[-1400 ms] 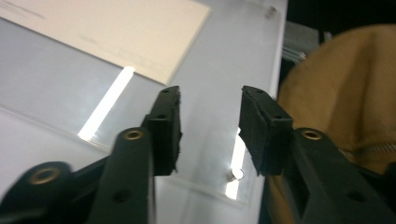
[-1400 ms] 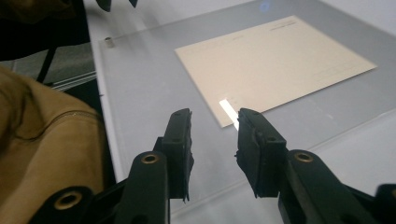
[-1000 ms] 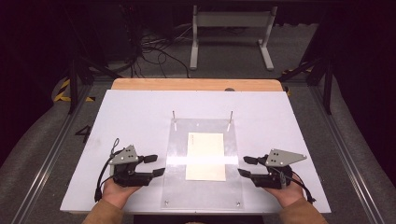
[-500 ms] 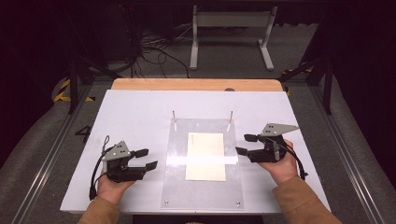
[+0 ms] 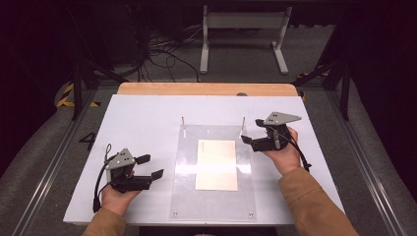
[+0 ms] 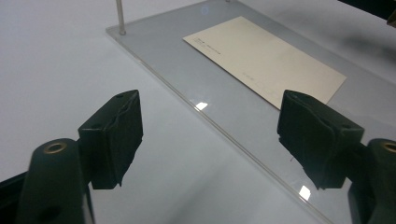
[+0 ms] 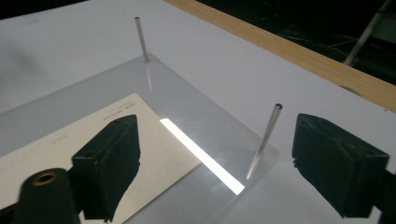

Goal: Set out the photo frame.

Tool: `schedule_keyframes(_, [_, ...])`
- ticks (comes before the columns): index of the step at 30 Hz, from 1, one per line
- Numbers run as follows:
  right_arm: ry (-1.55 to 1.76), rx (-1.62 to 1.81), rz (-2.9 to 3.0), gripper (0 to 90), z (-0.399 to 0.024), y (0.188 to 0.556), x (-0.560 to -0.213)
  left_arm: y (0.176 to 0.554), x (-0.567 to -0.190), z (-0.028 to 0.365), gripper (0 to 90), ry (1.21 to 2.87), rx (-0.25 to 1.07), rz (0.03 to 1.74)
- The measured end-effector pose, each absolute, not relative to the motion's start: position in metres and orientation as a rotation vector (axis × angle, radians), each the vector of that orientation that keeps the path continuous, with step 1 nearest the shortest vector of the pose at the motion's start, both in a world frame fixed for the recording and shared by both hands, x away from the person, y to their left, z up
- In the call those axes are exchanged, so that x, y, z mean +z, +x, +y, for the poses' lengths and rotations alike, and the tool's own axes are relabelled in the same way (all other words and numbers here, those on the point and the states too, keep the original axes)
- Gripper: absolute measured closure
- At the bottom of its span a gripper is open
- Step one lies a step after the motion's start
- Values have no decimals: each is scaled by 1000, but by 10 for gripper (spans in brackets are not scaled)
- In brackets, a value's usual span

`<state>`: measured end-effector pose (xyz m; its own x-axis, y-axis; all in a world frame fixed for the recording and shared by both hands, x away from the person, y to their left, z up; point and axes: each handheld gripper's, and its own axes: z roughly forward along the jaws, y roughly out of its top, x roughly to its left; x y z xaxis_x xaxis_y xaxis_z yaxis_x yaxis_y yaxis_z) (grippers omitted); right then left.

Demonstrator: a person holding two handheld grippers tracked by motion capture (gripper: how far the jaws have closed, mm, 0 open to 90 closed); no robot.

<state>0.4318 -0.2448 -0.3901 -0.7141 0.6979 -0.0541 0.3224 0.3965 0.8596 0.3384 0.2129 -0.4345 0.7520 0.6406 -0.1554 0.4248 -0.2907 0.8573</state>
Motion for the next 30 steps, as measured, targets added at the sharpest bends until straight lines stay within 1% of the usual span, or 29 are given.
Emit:
schedule_keyframes(1, [877,1252,2251,185,-245,432,-390,338,-434,213,229,1931,266,812])
schedule_keyframes(4, [907,1235,2238,229,-242,443,-391,339,-435,212,230,1937,271,808])
schedule_keyframes(6, [930,1220,2246,302,-241,451,-392,338,-435,212,231,1935,269,809])
schedule_keyframes(7, [931,1214,2250,319,-241,454,-393,338,-435,212,231,1935,270,809])
schedule_keyframes(8, [943,1188,2255,394,-241,461,-395,338,-436,212,232,1937,270,809])
schedule_keyframes(9, [949,1188,2258,423,-241,465,-396,338,-436,212,232,1937,270,809])
schedule_keyframes(10, [949,1188,2258,423,-241,465,-396,338,-436,212,232,1939,269,808])
schedule_keyframes(14, [984,1178,2248,511,-240,480,-404,337,-438,212,237,1941,254,810])
schedule_keyframes(17, [987,1152,2254,526,-240,484,-407,337,-438,213,239,1943,257,807])
schedule_keyframes(19, [1000,1129,2239,566,-240,489,-410,336,-438,213,242,1936,256,809])
schedule_keyframes(22, [998,1164,2239,586,-240,493,-413,335,-439,214,242,1938,260,810])
schedule_keyframes(25, [1009,1170,2254,627,-239,497,-419,333,-439,215,243,1937,260,813])
schedule_keyframes(29, [1009,1142,2249,634,-237,501,-424,331,-439,216,245,1934,258,817])
schedule_keyframes(30, [1010,1143,2246,653,-237,501,-425,332,-440,216,245,1935,261,817])
